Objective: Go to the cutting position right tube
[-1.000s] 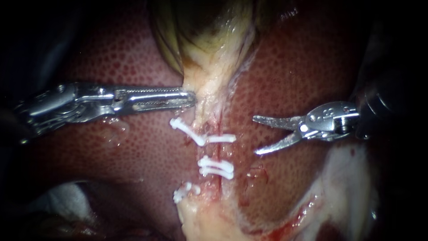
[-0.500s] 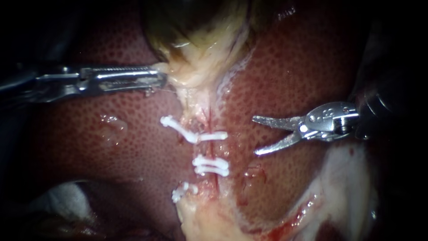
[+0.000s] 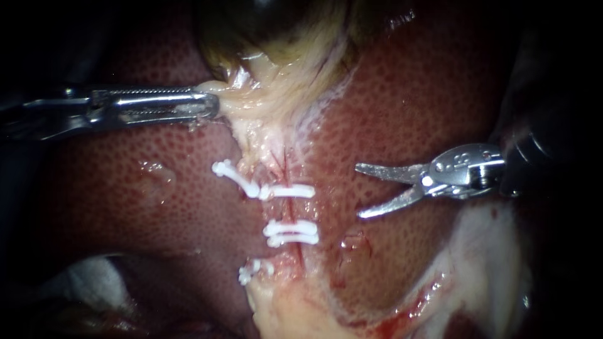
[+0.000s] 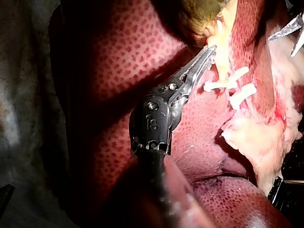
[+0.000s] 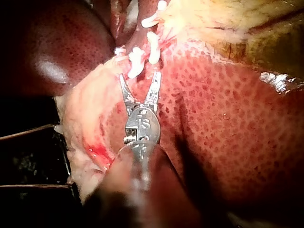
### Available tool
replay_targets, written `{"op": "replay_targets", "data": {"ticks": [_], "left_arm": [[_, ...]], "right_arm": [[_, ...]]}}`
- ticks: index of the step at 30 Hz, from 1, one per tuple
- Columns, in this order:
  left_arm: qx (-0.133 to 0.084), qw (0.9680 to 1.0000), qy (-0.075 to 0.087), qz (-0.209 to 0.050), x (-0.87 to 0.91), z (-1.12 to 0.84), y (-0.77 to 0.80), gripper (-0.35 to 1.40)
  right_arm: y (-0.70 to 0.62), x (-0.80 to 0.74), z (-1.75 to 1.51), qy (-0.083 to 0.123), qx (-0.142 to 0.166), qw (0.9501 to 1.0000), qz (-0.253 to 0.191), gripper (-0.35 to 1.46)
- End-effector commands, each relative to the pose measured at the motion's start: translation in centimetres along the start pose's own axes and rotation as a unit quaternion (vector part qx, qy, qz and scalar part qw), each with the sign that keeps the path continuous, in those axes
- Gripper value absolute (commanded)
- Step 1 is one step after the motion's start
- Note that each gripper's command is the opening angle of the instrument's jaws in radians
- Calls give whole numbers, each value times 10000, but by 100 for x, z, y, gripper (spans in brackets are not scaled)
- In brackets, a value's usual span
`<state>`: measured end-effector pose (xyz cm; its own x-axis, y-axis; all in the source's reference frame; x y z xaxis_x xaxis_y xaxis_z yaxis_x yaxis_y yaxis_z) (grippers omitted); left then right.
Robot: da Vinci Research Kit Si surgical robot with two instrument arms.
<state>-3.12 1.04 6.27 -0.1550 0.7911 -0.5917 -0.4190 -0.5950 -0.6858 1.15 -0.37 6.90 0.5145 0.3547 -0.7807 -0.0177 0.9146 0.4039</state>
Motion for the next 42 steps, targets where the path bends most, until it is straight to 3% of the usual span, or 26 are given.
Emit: {"op": "replay_targets", "data": {"ticks": [1,14,17,35,39,42], "left_arm": [[1,10000,0,1,0,-1,0,-35],[2,10000,0,1,-1,-1,0,-35],[2,10000,0,1,-1,-1,0,-35],[5,10000,1,3,-1,-1,0,-35],[4,10000,1,4,-1,-1,0,-35],[3,10000,1,4,-2,0,0,-35]], "right_arm": [[-1,-3,5,15,45,10000,-41,143],[-11,-66,91,-176,428,9986,246,143],[-14,-74,109,-186,530,9980,290,143],[-18,-59,143,74,895,9943,577,143],[-19,-57,143,234,1222,9884,871,143],[-19,-58,143,212,1485,9831,1050,143]]}}
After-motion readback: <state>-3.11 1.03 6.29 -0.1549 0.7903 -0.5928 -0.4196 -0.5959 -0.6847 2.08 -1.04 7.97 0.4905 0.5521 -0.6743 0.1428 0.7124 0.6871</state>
